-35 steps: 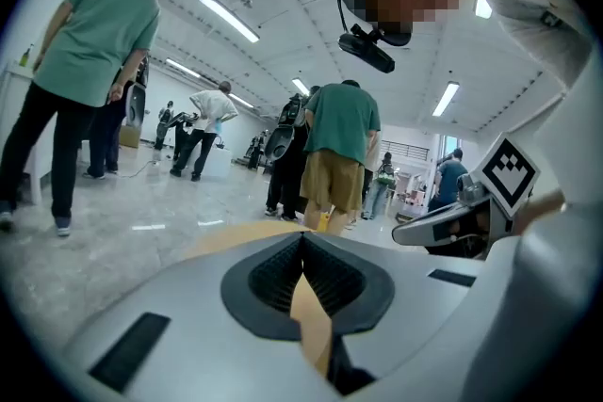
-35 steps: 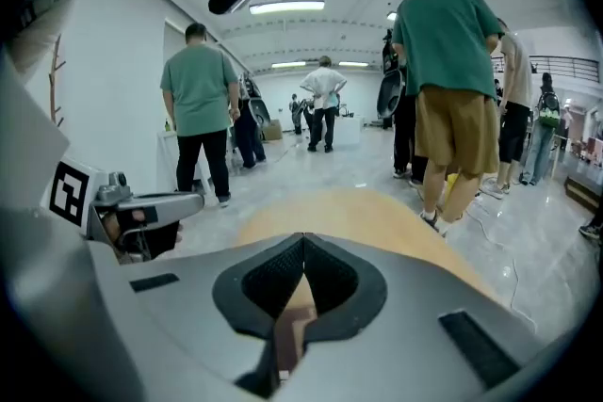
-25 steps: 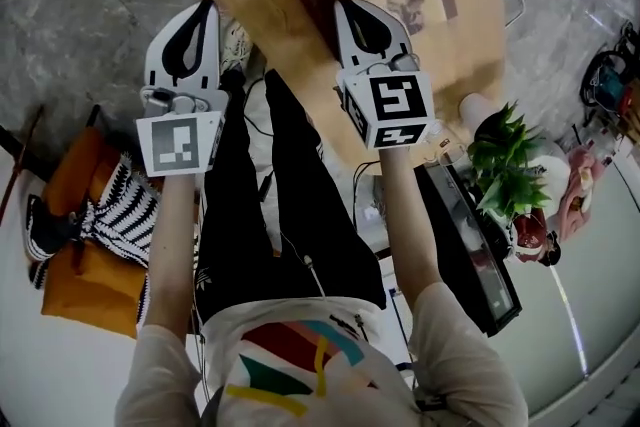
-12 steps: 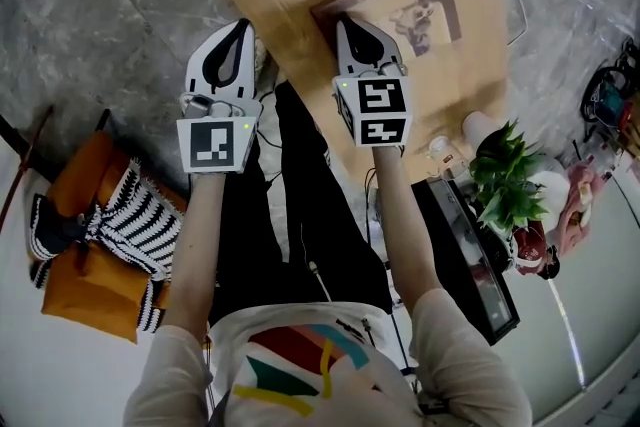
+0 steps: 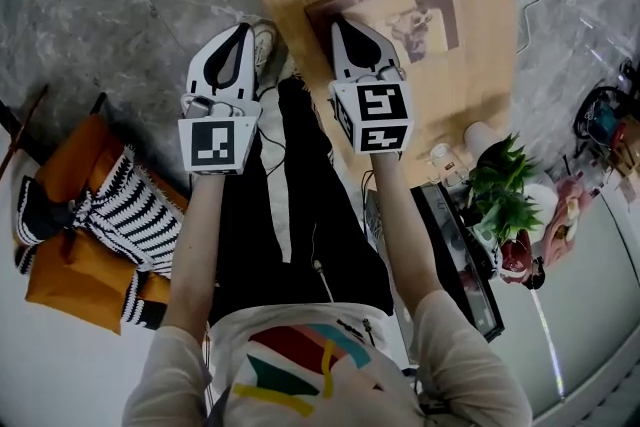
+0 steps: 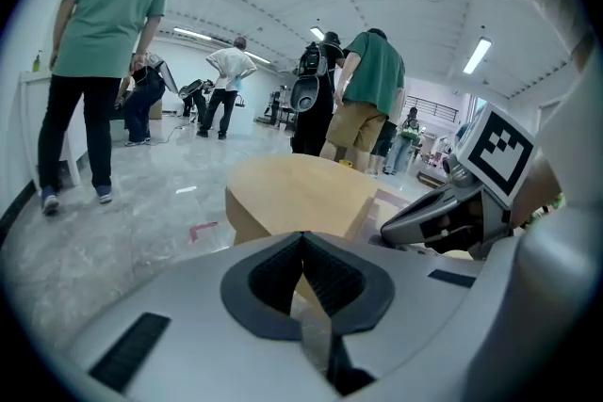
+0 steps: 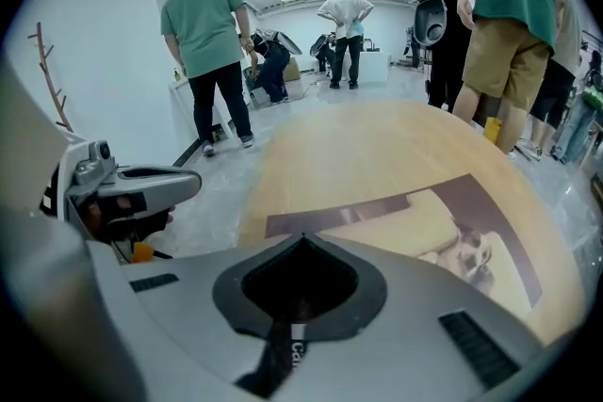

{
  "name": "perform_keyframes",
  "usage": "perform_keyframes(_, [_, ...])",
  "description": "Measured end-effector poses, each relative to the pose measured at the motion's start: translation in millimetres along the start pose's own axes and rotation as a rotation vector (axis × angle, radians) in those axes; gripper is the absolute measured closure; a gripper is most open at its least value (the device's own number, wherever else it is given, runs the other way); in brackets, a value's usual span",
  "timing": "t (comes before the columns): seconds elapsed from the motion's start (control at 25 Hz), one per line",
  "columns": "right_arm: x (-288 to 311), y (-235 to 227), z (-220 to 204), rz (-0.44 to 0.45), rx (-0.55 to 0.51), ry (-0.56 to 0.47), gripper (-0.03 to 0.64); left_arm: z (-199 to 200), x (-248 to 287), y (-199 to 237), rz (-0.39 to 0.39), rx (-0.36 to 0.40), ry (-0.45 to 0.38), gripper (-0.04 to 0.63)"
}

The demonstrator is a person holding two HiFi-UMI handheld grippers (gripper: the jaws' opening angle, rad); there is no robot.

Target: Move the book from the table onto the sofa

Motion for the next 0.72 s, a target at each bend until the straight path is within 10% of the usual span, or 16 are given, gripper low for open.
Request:
perform_keyframes(0.44, [20, 34, 15, 0.117, -0.02, 0.006, 0.604, -18, -9, 18, 0.049, -0.019, 0.039, 0.589])
perform_keyframes(0.72, [30, 51, 24, 0.172, -0.062, 0.009, 0.604, -17, -10, 20, 0.058, -0.118, -0.09, 0.586])
Point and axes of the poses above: the fingertips, and each gripper's own axes: x forward along the fingers, y to its left, z out of its top, the point moved 8 cm from there along -x, backward along the fingers
